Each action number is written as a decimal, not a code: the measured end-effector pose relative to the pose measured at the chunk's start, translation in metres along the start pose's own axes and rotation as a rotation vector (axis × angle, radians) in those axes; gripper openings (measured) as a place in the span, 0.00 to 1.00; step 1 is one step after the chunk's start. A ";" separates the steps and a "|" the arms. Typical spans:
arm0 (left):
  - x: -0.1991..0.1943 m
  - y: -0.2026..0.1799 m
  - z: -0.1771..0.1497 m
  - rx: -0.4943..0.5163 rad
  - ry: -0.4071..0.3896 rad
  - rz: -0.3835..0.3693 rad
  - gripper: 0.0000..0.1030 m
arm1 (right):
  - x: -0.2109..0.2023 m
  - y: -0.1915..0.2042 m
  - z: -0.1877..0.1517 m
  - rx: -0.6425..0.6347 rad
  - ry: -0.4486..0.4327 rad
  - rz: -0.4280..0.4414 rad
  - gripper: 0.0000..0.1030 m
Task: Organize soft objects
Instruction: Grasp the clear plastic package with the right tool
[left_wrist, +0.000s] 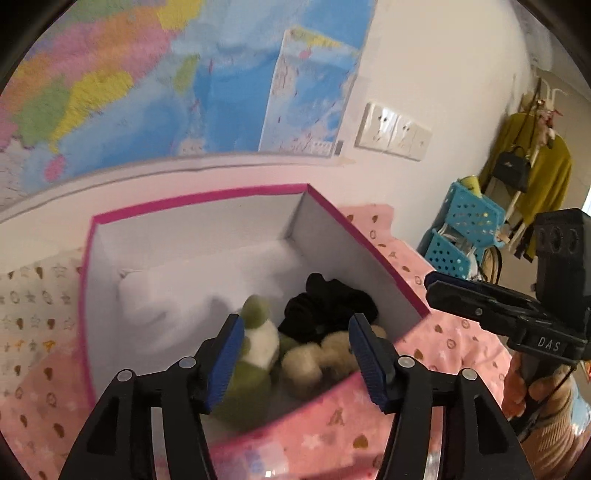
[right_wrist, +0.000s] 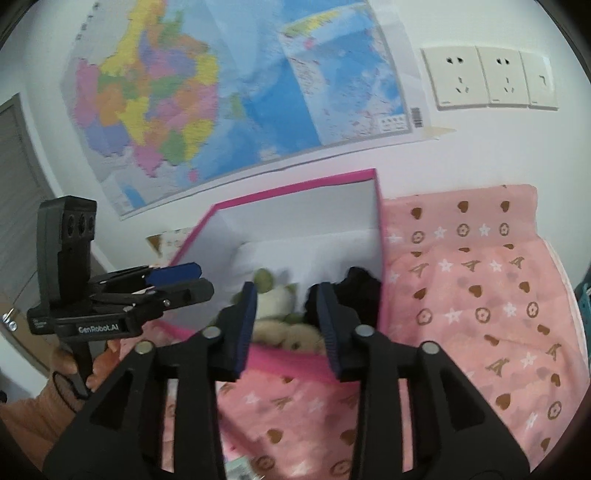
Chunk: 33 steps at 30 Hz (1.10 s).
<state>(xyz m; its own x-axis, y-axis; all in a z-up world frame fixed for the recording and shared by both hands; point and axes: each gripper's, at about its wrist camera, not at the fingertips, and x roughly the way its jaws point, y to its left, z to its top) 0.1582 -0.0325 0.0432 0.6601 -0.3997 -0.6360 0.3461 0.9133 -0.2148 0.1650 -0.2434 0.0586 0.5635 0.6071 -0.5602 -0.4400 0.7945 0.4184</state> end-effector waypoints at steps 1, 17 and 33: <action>-0.009 -0.001 -0.004 0.012 -0.018 -0.004 0.62 | -0.003 0.004 -0.004 -0.009 0.002 0.017 0.41; -0.072 0.076 -0.094 -0.169 -0.002 0.129 0.68 | 0.047 0.057 -0.071 0.016 0.274 0.263 0.58; -0.032 0.118 -0.143 -0.320 0.171 0.036 0.68 | 0.136 0.055 -0.090 0.179 0.461 0.260 0.67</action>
<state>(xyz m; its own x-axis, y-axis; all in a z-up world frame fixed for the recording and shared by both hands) 0.0824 0.0998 -0.0676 0.5374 -0.3725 -0.7566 0.0805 0.9157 -0.3937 0.1545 -0.1183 -0.0593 0.0702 0.7479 -0.6601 -0.3759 0.6327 0.6770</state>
